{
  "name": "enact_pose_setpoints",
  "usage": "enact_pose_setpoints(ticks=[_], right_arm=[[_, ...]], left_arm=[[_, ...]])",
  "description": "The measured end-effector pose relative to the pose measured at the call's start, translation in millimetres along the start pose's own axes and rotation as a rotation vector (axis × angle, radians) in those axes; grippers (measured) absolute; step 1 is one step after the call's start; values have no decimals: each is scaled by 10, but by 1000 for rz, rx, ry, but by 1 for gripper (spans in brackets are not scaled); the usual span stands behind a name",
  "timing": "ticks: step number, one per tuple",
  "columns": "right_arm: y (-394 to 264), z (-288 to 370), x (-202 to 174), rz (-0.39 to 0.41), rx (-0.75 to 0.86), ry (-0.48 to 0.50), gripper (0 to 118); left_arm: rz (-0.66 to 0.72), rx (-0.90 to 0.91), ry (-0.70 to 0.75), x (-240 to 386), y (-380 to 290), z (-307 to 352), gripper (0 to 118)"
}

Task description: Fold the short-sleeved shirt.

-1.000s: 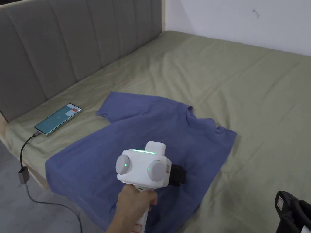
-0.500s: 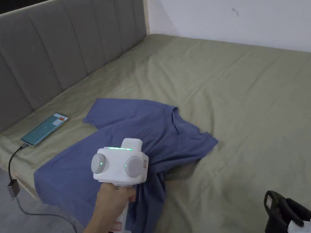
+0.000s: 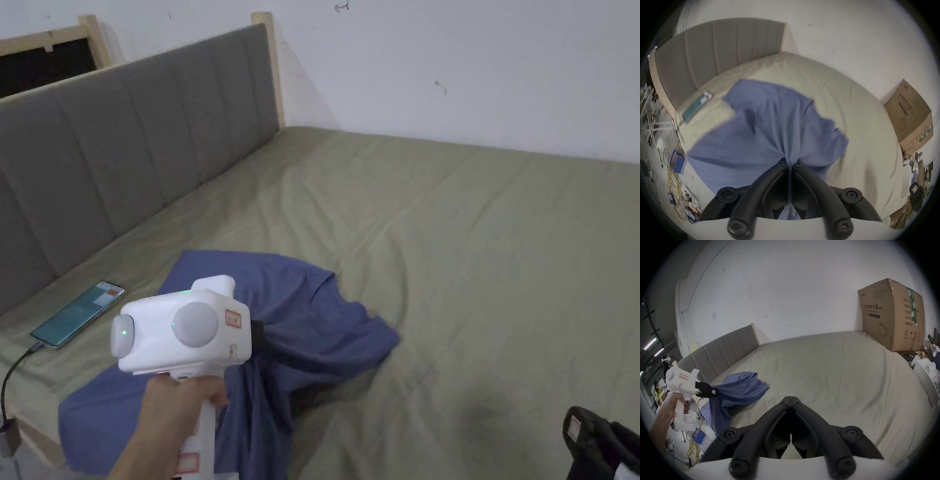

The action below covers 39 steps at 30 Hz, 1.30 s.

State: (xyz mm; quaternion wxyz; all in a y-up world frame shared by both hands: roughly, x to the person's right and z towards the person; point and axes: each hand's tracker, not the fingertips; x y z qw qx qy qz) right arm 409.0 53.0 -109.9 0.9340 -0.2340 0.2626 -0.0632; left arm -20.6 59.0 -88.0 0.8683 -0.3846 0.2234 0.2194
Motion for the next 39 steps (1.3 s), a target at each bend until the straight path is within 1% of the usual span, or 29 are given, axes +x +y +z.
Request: enact_pose_setpoints(ticks=[2,5,8,10,14,17,18,20,22,23,24,25,26,28,30,32,34,35,36,37,38,39], right_arm=[[55,99,67,-10,25,-23,0],[129,250,182,-37,64,-53,0],[206,428,309,-71,108,-85,0],[256,555,386,-75,134,-108,0],[344,809,547,-94,188,-163,0],[382,989,674,-105,222,-207,0],[385,1046,720,-110,232,-226,0],[372,1133,826,-121,242,-253,0],[335,1206,927,-134,242,-282,0],[315,1227,971,-137,235,-293,0],[291,1239,1022,-139,224,-305,0],[268,1253,1066,-138,209,-323,0],[246,1265,1100,-137,198,-343,0],[206,1268,1189,-142,183,-368,0],[183,1276,1271,-154,170,-379,0],[175,1281,1345,-163,154,-392,0],[162,1275,1410,-163,144,-404,0],[155,1266,1439,-162,138,-410,0],[149,1254,1465,-163,133,-417,0],[145,1242,1484,-167,131,-421,0],[144,1231,1502,-173,128,-420,0],[146,1217,1511,-181,125,-415,0]], left_arm=[[-33,94,-13,119,130,313,0],[-62,186,-123,385,342,760,0],[-155,266,-233,825,547,1213,0],[-224,315,-305,1160,641,1488,0],[-335,345,-506,1860,650,1841,0],[-455,321,-605,2366,426,1933,0],[-498,300,-667,2507,305,1904,0],[-542,244,-735,2755,74,1752,0],[-508,138,-792,2970,-189,1433,0],[-505,100,-784,3068,-331,1271,0],[-518,62,-703,3190,-553,1039,0],[-577,28,-642,3294,-769,801,0],[-599,-21,-628,3364,-973,586,0],[-599,-235,-607,3441,-1458,92,0],[-537,-387,-626,3402,-1893,-246,0],[-511,-422,-599,3314,-2194,-393,0],[-579,-421,-546,3285,-2323,-463,0],[-572,-405,-563,3275,-2319,-480,0],[-544,-404,-580,3253,-2256,-476,0],[-488,-417,-589,3267,-2180,-437,2],[-478,-415,-594,3272,-2136,-439,5],[-500,-400,-587,3276,-2101,-435,14]])
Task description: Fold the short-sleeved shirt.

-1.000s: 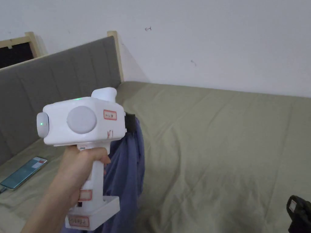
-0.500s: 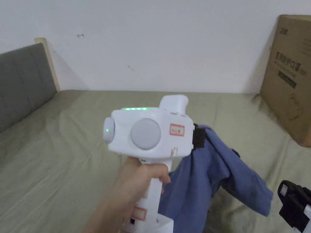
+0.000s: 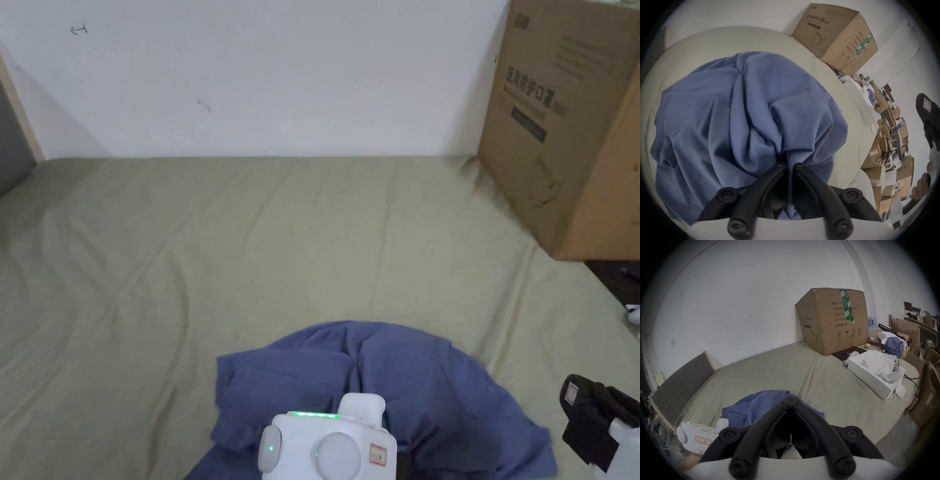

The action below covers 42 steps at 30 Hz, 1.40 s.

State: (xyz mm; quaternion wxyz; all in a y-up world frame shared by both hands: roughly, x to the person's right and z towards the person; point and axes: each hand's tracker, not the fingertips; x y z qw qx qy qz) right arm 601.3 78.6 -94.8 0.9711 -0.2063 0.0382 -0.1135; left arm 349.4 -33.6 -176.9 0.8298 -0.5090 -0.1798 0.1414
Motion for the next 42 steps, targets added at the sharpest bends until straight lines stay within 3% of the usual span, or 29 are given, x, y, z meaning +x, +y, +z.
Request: enact_pose_setpoints(ticks=[1,2,3,4,5,6,12,14,16,19,20,23,30,34,35,37,38,42], right_arm=[[-1,-13,-8,-6,-2,1,0],[-5,-16,-18,-8,-2,4,0],[-11,-17,-32,-6,-3,13,0],[-18,-21,-57,-1,-6,18,0],[-22,-22,-90,6,-8,21,0],[-26,-26,-116,14,-11,27,0],[-22,-28,-292,44,-19,72,0],[-19,-26,-354,52,-16,91,0],[-22,-30,-422,62,-16,104,0],[-53,-75,-527,68,-24,124,0],[-71,-93,-558,69,-31,133,0],[-132,-148,-665,86,-55,154,0],[-231,-309,-850,121,-104,181,0],[-281,-381,-904,146,-129,187,0],[-292,-401,-913,151,-135,186,0],[-307,-430,-923,158,-147,186,0],[-314,-447,-927,161,-151,186,0],[-342,-536,-930,171,-174,174,0]], left_arm=[[-24,11,19,12,21,22,47],[-41,5,26,21,37,45,68],[-51,-2,45,30,43,73,79],[-60,-5,50,33,38,102,79],[-65,-1,46,25,12,153,107],[-64,17,37,20,-10,229,118],[-63,122,34,-222,46,980,114],[-84,199,112,-436,18,1284,90],[-80,202,208,-656,-18,1517,49],[-56,218,359,-1031,-165,1699,4],[-35,221,380,-1141,-219,1723,0],[86,190,367,-1460,-395,1728,0],[124,129,332,-1638,-501,1468,0],[101,118,341,-1612,-359,1276,12],[99,116,341,-1608,-315,1237,39],[113,114,327,-1628,-224,1157,106],[120,125,314,-1628,-196,1139,111],[166,148,281,-1639,-10,995,111]])
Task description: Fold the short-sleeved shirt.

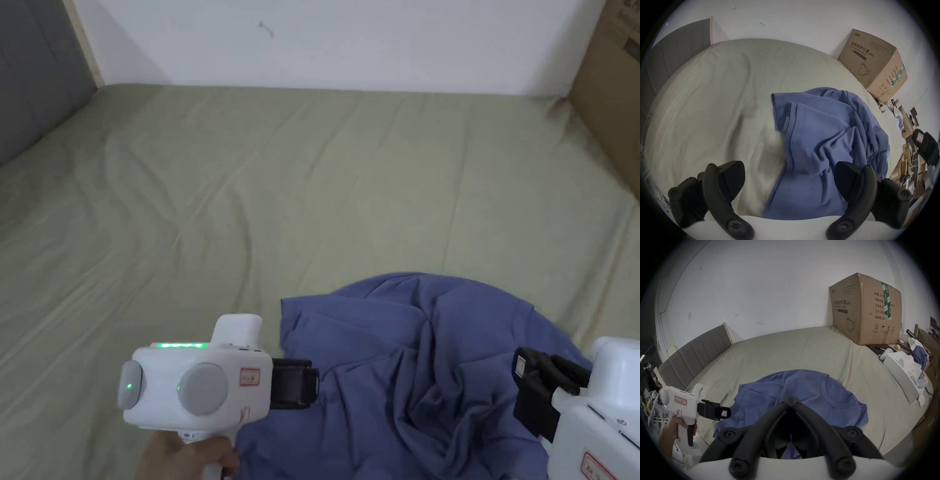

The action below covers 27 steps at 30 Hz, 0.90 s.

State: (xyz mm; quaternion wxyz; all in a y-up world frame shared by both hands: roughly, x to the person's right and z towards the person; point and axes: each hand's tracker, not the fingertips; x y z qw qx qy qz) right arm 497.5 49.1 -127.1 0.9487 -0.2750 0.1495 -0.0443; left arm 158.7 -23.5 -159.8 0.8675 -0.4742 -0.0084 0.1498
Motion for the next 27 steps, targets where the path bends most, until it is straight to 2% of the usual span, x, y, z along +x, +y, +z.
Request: enact_pose_setpoints(ticks=[3,4,6,8,9,10,11,13,18,20,22,24,27], right_arm=[[-4,-65,21,0,-14,-2,0],[0,-89,27,4,-19,-4,0],[25,-137,37,17,-31,-9,0],[55,-181,44,23,-34,-12,0],[73,-213,46,22,-36,-13,0],[91,-246,49,22,-37,-11,0],[114,-281,53,21,-41,-5,0],[166,-369,45,21,-45,12,0],[386,-633,21,67,-48,50,0],[532,-781,13,92,-47,101,0],[715,-983,-33,172,-99,156,0],[876,-1193,-67,238,-105,253,0],[1098,-1625,-94,200,-178,364,0]], left_arm=[[14,-47,-30,57,61,-180,103],[13,-43,-28,74,61,-248,92],[-7,-66,0,139,73,-354,80],[-101,-66,90,218,50,-410,45],[-149,-51,155,249,34,-392,31],[-139,-18,148,244,21,-354,8],[-107,-5,118,206,8,-306,4],[-67,-3,88,151,-6,-263,4],[-115,-2,93,173,5,-202,4],[-120,0,92,179,12,-190,4],[-135,18,93,201,3,-113,4],[-148,20,97,228,20,-53,4],[-152,31,96,245,45,17,4]])
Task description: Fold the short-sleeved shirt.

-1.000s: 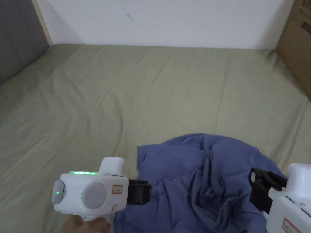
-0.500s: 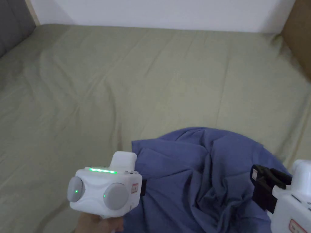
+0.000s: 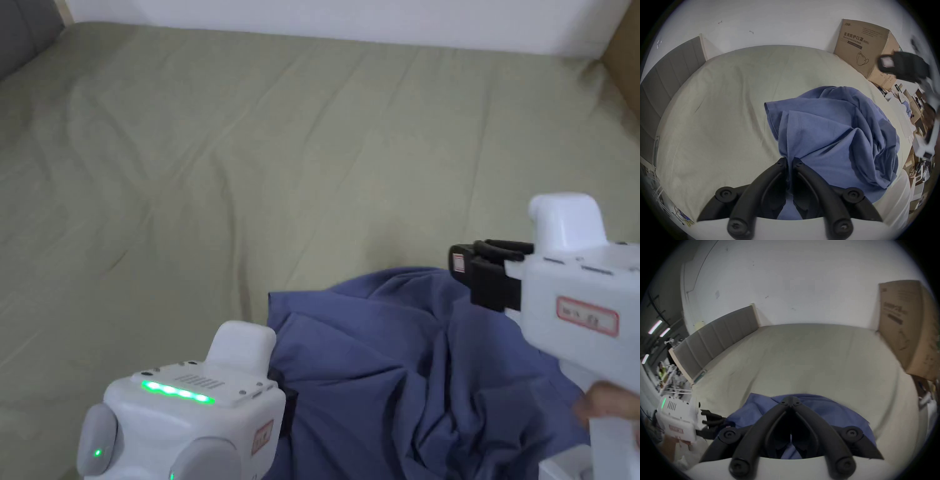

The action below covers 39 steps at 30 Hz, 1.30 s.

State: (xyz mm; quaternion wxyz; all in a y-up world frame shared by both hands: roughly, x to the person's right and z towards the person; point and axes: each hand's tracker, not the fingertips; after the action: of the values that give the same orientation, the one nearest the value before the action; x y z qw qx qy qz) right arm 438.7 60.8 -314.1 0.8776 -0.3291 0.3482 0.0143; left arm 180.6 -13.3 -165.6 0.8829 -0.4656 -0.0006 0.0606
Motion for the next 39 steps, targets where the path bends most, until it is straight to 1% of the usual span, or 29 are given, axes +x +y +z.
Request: enact_pose_setpoints(ticks=[1,2,3,4,5,6,7,8,9,11,13,14,15,17,18,19,20,21,22,24,26,27,28,30,31,33,35,37,39], right_arm=[[87,-152,59,0,-36,25,3],[161,-300,93,23,-82,26,5],[224,-440,105,64,-121,-6,5],[261,-575,126,103,-135,-15,8],[287,-693,151,124,-154,-5,17],[305,-828,198,122,-189,29,36],[304,-961,252,112,-222,64,70],[276,-1095,308,101,-263,74,90],[246,-1237,361,81,-304,49,98],[184,-1433,448,75,-364,-33,97],[110,-1552,515,111,-411,-102,97],[66,-1574,521,133,-424,-110,96],[13,-1607,527,156,-443,-94,92],[-106,-1640,471,157,-494,-37,89],[-159,-1651,414,208,-475,-75,88],[-171,-1636,338,257,-443,-109,77],[-155,-1635,288,268,-459,-120,59],[-112,-1622,250,245,-467,-111,24],[-72,-1586,210,235,-468,-105,3],[-44,-1537,112,248,-415,-132,3],[-40,-1532,63,284,-436,-146,3],[-27,-1496,63,275,-436,-149,3],[9,-1417,74,243,-415,-163,3],[127,-1236,124,165,-380,-123,3],[206,-1107,150,134,-337,-130,3],[406,-799,217,106,-283,-146,3],[624,-455,303,72,-204,-167,3],[867,-49,410,19,-128,-190,3],[1074,376,507,-13,-48,-218,3]], left_arm=[[-1,7,-1,3,8,9,4],[0,9,-2,6,13,16,4],[-1,4,-1,14,17,27,4],[-10,9,2,24,4,32,4],[-14,8,2,24,6,25,4],[-14,3,3,25,9,28,4],[-13,5,1,24,9,28,4],[-6,5,-2,18,12,23,4],[7,-2,-8,-2,21,14,4],[12,-6,-15,-20,18,-9,4],[7,-10,-18,-28,18,-18,4],[1,-12,-17,-22,18,-26,4],[-4,-14,-14,-12,18,-33,4],[-20,-16,-9,0,14,-56,4],[-20,-20,-6,4,14,-55,4],[-20,-17,-5,7,11,-52,4],[-19,-17,-5,6,13,-48,4],[-16,-21,-6,-8,18,-35,4],[-15,-16,-9,-16,22,-14,4],[-1,-17,-14,-25,49,31,4],[-3,-3,-16,-26,67,115,4],[-3,-1,-19,-30,77,164,4],[1,11,-31,-40,81,228,4],[10,24,-41,-74,105,335,4],[7,30,-36,-78,122,399,4],[-6,71,7,-93,165,538,4],[11,104,7,-137,225,694,4],[20,139,8,-193,307,862,4],[2,195,67,-237,408,1035,4]])
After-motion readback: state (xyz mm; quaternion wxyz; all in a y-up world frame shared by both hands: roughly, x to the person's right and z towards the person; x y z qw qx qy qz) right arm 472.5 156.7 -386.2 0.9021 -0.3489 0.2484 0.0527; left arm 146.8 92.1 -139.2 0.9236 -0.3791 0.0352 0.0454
